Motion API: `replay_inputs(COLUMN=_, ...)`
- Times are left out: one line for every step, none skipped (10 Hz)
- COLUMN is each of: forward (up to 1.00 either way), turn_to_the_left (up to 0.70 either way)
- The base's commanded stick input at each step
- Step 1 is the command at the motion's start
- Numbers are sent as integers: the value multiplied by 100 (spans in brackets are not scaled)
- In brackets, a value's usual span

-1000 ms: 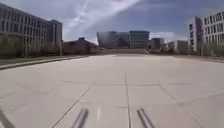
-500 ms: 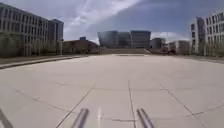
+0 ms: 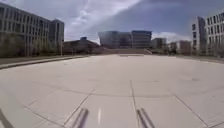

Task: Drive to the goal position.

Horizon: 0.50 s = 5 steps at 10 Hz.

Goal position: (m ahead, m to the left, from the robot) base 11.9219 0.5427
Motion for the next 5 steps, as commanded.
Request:
replay_inputs(forward=50, turn_to_the_left=0)
replay_inputs(forward=50, turn_to_the_left=0)
replay_inputs(forward=50, turn_to_the_left=0)
replay_inputs(forward=50, turn_to_the_left=0)
replay_inputs(forward=50, turn_to_the_left=0)
